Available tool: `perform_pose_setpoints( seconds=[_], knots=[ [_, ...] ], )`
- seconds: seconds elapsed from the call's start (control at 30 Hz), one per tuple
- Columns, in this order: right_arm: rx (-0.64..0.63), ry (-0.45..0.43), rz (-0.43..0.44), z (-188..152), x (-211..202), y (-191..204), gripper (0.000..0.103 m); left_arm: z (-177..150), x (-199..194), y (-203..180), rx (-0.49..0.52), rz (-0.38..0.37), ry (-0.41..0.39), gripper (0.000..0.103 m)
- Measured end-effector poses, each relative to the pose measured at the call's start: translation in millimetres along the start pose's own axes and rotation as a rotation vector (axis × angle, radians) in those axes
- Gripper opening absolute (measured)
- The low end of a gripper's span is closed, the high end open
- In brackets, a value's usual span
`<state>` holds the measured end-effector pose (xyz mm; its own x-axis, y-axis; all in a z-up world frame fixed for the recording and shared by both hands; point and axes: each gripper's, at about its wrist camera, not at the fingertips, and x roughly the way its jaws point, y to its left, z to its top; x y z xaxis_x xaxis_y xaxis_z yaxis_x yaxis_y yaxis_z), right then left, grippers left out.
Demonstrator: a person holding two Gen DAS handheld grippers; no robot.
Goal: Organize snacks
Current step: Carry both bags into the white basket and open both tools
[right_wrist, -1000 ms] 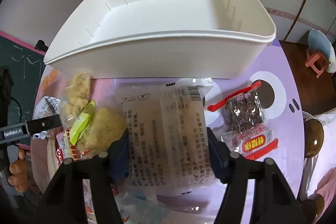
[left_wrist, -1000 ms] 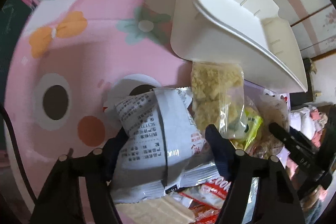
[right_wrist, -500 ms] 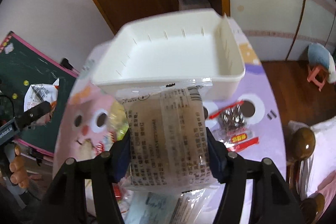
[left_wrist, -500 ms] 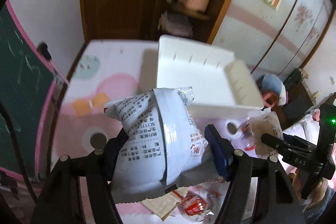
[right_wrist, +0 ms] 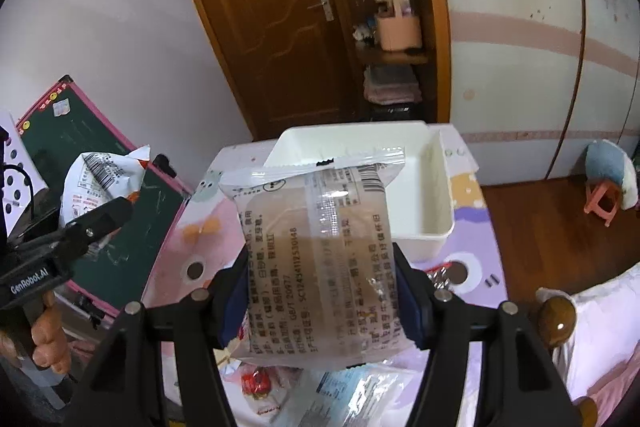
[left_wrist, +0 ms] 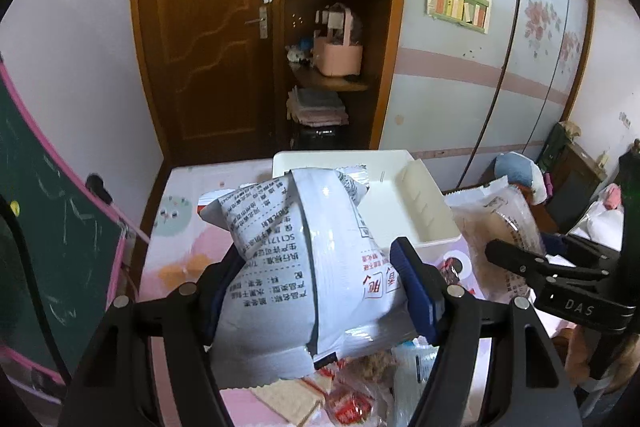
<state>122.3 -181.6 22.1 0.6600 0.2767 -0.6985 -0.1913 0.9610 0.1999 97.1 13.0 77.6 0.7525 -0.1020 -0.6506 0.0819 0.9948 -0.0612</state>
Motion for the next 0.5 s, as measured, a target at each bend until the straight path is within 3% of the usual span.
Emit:
perform_pose_setpoints(
  seconds=[0.2,0.5],
  knots=[
    [0.019,-0.050,-0.045,37.2,8.9,-11.6,0.063,34.9,34.1,-11.1,0.022,0.057,-0.046,0.070],
    [0.044,-0.052,-0.149,102.1,80.1,-17.2,0.068,78.9,133.1,-2.9,-0.011,0.104,-0.031,0.072]
  ],
)
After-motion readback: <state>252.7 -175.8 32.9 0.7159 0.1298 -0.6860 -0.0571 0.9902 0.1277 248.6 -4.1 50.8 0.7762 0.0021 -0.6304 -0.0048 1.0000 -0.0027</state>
